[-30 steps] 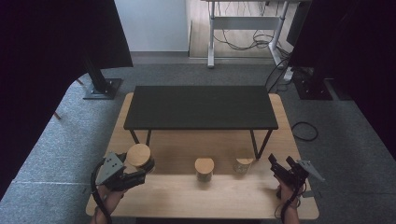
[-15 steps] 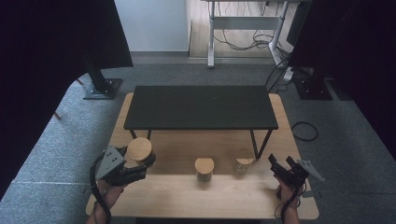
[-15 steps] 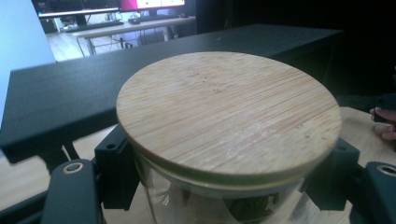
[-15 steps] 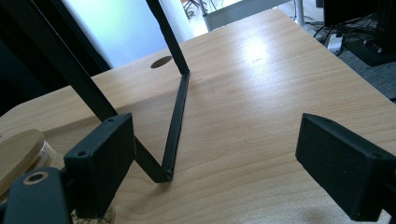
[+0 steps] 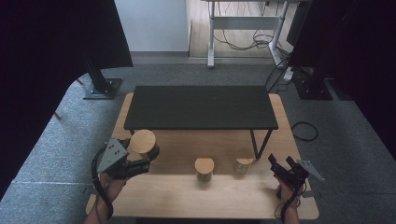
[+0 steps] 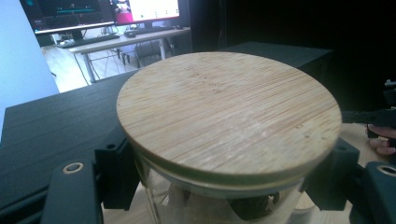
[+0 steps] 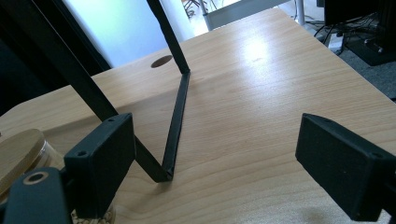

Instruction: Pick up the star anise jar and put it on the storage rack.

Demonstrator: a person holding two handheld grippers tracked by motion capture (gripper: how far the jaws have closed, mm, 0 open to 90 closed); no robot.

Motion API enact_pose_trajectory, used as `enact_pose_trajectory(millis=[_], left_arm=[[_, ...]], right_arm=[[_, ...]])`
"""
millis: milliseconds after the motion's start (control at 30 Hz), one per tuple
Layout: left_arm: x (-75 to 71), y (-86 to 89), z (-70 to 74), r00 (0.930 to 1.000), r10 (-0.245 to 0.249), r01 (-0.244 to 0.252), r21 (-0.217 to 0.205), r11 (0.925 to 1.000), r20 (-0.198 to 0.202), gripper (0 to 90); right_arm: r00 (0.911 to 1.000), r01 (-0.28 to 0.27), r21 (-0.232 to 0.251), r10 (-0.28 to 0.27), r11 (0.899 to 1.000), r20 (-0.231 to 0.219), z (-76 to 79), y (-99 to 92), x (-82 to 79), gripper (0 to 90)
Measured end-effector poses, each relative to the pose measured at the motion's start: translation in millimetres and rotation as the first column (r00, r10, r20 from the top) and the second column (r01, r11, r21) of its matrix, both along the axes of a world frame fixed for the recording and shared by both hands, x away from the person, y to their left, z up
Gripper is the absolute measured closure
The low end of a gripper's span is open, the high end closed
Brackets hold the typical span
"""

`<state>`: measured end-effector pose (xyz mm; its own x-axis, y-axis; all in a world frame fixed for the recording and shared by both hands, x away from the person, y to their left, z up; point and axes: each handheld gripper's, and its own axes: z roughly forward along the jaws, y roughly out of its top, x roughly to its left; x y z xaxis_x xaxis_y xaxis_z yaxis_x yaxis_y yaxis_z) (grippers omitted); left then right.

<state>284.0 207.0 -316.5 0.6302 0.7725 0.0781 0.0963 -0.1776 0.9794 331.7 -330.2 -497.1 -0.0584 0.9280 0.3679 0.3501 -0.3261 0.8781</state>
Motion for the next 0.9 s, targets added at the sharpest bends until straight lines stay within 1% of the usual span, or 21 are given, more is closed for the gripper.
enact_pose_trajectory(millis=[167,500,633,900], left_arm=[[2.8,-1.1,4.4,1.0,-0.003,0.003,-0.014,0.9999,0.0,25.3],[8.0,-2.9,12.7,0.9999,-0.01,0.01,-0.02,0.9998,0.01,25.3],[11.2,-3.0,14.5,0.9999,-0.011,0.011,-0.027,0.9996,0.007,25.3],[18.7,-5.9,21.2,0.9999,-0.009,0.009,-0.016,0.9998,0.012,25.3]], right_arm=[[1.0,0.0,0.001,0.0,1.0,0.001,-0.1,-0.2,0.0,11.8],[1.0,-0.001,0.001,0.001,1.0,0.0,-0.1,0.0,0.2,11.9],[1.0,-0.002,0.002,0.002,1.0,-0.001,-0.1,-0.1,0.3,11.9],[1.0,-0.002,0.001,0.002,1.0,-0.002,-0.1,0.0,0.5,11.9]])
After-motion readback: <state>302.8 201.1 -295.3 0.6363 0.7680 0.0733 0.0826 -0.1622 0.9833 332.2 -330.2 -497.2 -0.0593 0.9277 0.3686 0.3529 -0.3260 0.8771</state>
